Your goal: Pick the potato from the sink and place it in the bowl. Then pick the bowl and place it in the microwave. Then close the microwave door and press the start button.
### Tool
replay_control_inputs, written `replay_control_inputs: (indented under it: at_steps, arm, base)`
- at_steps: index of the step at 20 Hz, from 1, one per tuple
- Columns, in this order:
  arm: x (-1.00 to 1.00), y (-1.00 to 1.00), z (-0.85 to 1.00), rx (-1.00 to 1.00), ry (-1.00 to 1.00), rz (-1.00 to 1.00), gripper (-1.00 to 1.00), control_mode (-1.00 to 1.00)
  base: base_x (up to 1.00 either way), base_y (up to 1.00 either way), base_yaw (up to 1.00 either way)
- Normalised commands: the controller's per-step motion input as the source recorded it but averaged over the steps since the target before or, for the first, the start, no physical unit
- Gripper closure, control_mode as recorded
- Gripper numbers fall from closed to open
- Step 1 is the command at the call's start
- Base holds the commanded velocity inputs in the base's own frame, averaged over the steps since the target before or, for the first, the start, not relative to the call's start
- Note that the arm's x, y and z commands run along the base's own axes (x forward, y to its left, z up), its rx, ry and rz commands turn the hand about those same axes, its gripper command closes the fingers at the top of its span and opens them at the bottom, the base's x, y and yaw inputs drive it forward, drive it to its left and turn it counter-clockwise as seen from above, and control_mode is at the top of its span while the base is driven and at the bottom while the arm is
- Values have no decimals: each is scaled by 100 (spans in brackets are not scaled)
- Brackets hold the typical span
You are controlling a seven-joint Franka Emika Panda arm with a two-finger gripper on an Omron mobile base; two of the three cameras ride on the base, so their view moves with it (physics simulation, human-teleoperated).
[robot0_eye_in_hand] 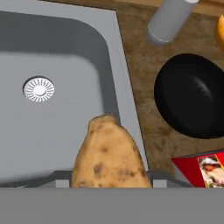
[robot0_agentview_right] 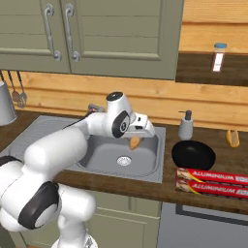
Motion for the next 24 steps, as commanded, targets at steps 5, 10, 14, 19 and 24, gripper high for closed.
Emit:
replay_control_inputs:
  at_steps: [5,10,14,19,24]
  arm:
    - [-10,-85,15,0,2,-15,100,-100]
    - [2,-76,0,3,0,-4,100,-100]
    - [3,-68,0,5,0,0,100,-100]
    - [7,-59,0,9,0,0,100,-100]
    - [20,-31,0,14,0,0,100,-100]
  base:
    - [0,0,0]
    - [0,0,0]
    - [0,0,0]
    - [0,0,0]
    - [0,0,0]
